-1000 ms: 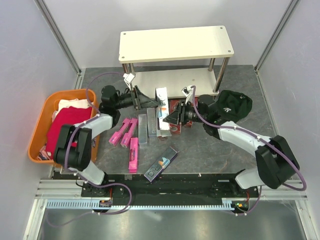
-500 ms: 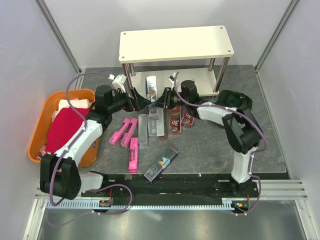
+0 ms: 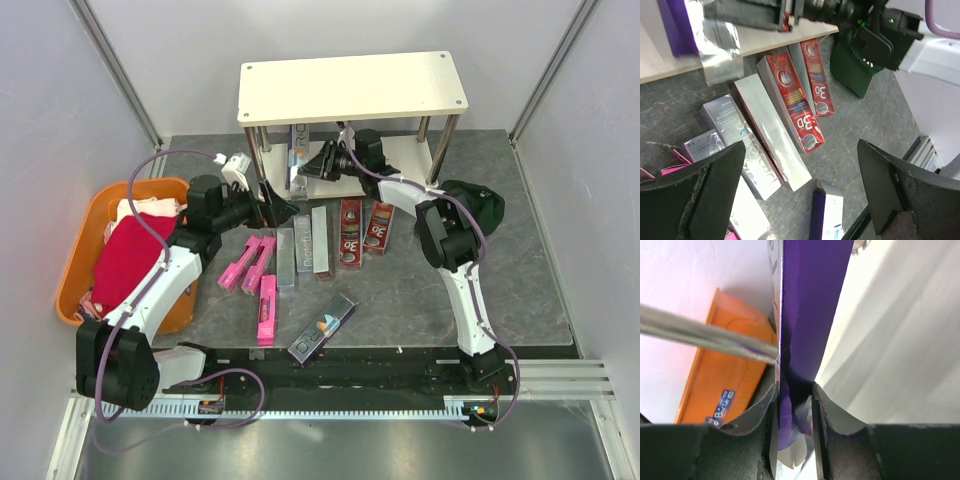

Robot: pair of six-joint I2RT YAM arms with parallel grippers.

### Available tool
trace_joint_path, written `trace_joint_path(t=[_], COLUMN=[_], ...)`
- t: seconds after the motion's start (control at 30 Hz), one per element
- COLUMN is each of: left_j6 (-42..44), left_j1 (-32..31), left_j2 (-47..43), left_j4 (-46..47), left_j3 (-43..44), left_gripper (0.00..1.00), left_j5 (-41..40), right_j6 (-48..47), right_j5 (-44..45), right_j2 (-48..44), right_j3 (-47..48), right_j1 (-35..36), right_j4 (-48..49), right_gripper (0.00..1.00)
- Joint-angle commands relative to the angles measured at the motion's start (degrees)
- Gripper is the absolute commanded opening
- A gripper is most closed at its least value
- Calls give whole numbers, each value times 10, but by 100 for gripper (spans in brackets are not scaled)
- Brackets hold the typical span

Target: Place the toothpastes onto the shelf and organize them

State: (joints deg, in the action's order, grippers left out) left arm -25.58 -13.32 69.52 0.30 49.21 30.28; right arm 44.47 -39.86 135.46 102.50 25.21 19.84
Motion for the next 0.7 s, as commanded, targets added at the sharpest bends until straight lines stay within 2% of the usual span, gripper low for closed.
trace_joint_path(t=[0.0, 0.27, 0.47, 0.57, 0.67], left_j6=[26, 27, 36, 37, 39], left_j1=[0, 0, 0, 0, 0], left_j2=[-13, -12, -11, -15, -18], left_j4=[4, 4, 1, 1, 1], left_j3=[-5, -6, -5, -6, -8], left_gripper=[100, 100, 100, 100, 100], left_j5=[0, -7, -17, -16, -20], right_j6=[17, 7, 5, 13, 21], right_j5=[-29, -31, -20, -22, -33], right_j2=[44, 70, 88, 95, 108], right_j3=[101, 133, 159, 166, 176], right_j1=[5, 14, 19, 21, 22], right_j4=[-10, -47, -77, -74, -77], right_gripper=[25, 25, 31, 37, 47])
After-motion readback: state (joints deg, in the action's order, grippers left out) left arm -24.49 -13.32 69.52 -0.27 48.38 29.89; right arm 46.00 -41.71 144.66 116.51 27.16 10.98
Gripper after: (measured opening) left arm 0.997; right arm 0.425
